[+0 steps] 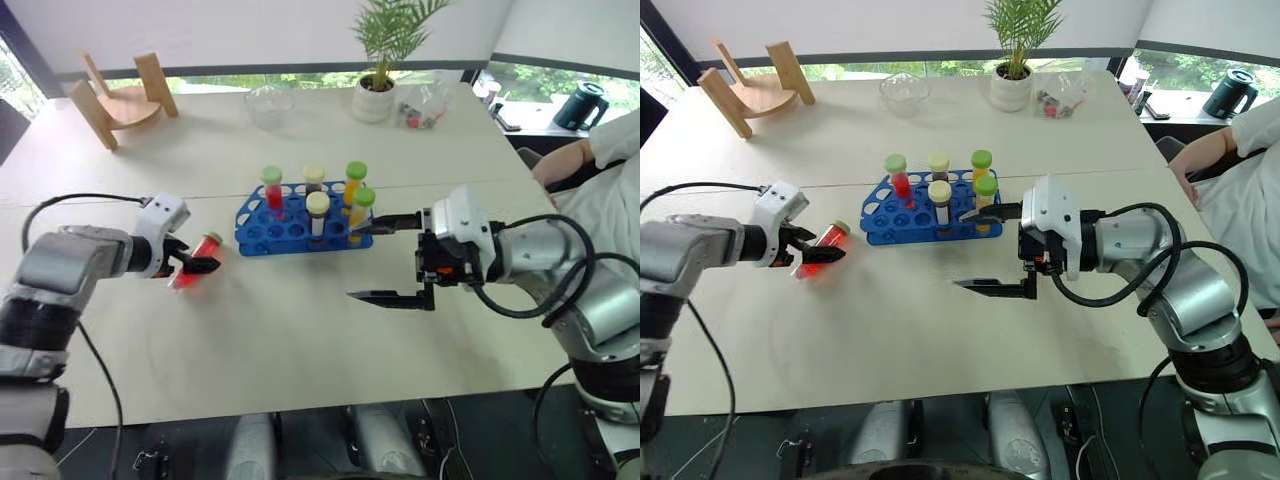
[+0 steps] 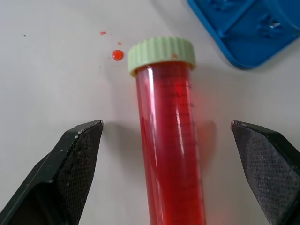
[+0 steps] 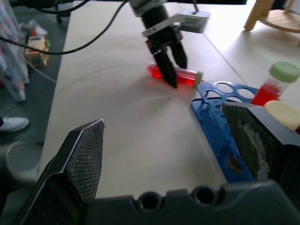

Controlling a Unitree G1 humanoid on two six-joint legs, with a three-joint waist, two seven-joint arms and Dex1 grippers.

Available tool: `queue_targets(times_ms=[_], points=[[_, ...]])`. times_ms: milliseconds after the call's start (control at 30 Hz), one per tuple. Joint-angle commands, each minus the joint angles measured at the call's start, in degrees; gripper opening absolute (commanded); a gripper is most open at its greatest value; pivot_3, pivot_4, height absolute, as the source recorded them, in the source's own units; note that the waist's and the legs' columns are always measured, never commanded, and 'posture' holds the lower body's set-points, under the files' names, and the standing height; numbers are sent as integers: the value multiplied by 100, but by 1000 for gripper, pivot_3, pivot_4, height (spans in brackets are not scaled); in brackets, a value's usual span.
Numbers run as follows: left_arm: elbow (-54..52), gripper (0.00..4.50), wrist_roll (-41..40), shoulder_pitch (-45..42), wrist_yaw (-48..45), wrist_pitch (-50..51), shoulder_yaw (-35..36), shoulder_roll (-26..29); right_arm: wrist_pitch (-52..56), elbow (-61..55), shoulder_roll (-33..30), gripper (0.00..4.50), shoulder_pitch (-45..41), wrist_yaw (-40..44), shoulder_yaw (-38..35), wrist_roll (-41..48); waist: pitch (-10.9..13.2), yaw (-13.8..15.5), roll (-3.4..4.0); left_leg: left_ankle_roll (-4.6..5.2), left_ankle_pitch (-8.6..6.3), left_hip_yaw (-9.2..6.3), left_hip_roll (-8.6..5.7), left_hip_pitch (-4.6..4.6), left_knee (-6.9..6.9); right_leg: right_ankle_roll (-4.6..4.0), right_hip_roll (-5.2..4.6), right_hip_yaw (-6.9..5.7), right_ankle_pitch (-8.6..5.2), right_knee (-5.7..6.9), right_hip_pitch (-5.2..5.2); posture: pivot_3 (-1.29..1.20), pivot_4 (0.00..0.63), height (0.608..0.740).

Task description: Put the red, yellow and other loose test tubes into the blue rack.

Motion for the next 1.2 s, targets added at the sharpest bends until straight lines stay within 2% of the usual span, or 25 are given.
queue_targets(times_ms=[33, 67, 133, 200, 333, 367, 467, 567, 667, 733, 833, 967, 1067, 1200], points=[[608, 4500, 267, -448, 58, 100, -106, -269, -71, -242, -166, 4403, -84, 210, -168, 144, 0, 18, -1, 0, 0, -1, -1, 0, 1, 0, 0, 0, 0, 0, 0, 0, 150, 740], [754, 4500, 329, -526, 43, 86, -123, -329, -92, -240, -177, 4403, -81, 217, -174, 134, -1, 23, 0, 0, 0, -1, -1, 0, 4, 1, 0, 0, 0, 0, 2, 0, 150, 740], [992, 3971, 430, -646, -23, 102, -187, -424, -140, -251, -221, 4500, -61, 217, -203, 89, -2, 19, 2, 0, 0, -1, -2, 1, 9, 1, -2, 0, 1, 1, 5, 0, 150, 740], [1076, 3216, 459, -695, -150, 201, -237, -447, -126, -251, -251, 4500, -57, 185, -237, 79, -2, 15, 2, 0, 0, -1, -2, 2, 10, 1, -2, 0, 1, 2, 7, 0, 150, 740], [950, 1289, 471, -720, -355, 396, -257, -363, -148, -221, -273, 4500, -49, 155, -260, 48, -3, 9, 2, 0, 0, -1, -1, 3, 9, 1, -2, 0, 1, 2, 7, 0, 150, 740], [918, 931, 471, -730, -381, 459, -234, -344, -158, -212, -274, 4500, -46, 151, -263, 36, -3, 7, 2, 0, 0, -2, -1, 3, 9, 1, -2, 0, 1, 3, 7, 0, 150, 740], [700, 844, 469, -749, -587, 484, -205, -142, -188, -188, -279, 4500, -29, 140, -270, 7, -2, 3, -1, 0, 0, -2, -1, 3, 7, 1, -2, 0, 1, 2, 7, 0, 150, 740], [281, 844, -207, -968, -1140, 433, 757, 185, -186, -143, -297, 4500, 24, 46, -328, -63, 4, -12, -8, 0, 0, -2, 0, -1, 5, 1, -1, -1, 1, 2, 0, 0, 150, 740], [-137, 844, -1018, -880, -1424, -138, 2030, 21, -207, -110, -238, 4500, 81, -113, -365, -133, 6, -3, -11, 0, 1, -3, 4, -10, 5, 0, -1, -4, 0, 4, -10, 0, 150, 740], [-461, 844, -1296, -645, -1265, -352, 2475, -311, -167, -113, -204, 4500, 90, -197, -371, -121, 3, 2, -6, 0, 1, -3, 4, -10, 6, 0, -4, -5, 0, 3, -8, 0, 150, 740], [-1003, 844, -1487, -183, -652, -1056, 2861, -1360, -138, -89, -124, 4500, 64, -343, -332, -132, -10, 41, 15, 0, 0, 0, 0, 2, 8, 1, -11, -3, 1, 1, 11, 0, 150, 740], [-1368, 844, -897, 501, -267, -2937, 2446, -2654, -138, -90, -73, 4500, 59, -455, -267, -185, -4, 108, 4, -1, 1, -4, -1, 9, 29, 4, -10, -4, 3, -1, 30, 0, 150, 740], [-997, 844, -533, 728, -139, -4146, 2234, -3263, -132, -109, -72, 4500, 78, -504, -259, -201, -3, 139, 1, -1, 1, -1, 0, 8, 33, 7, -6, 0, 6, -2, 29, 0, 150, 740], [-89, 844, -45, 669, -82, -5735, 2028, -3760, -57, -245, -75, 4500, 175, -616, -296, -153, -5, 161, 2, 0, 1, -1, -1, 12, 31, 7, -6, 0, 6, -4, 33, 0, 150, 740]])
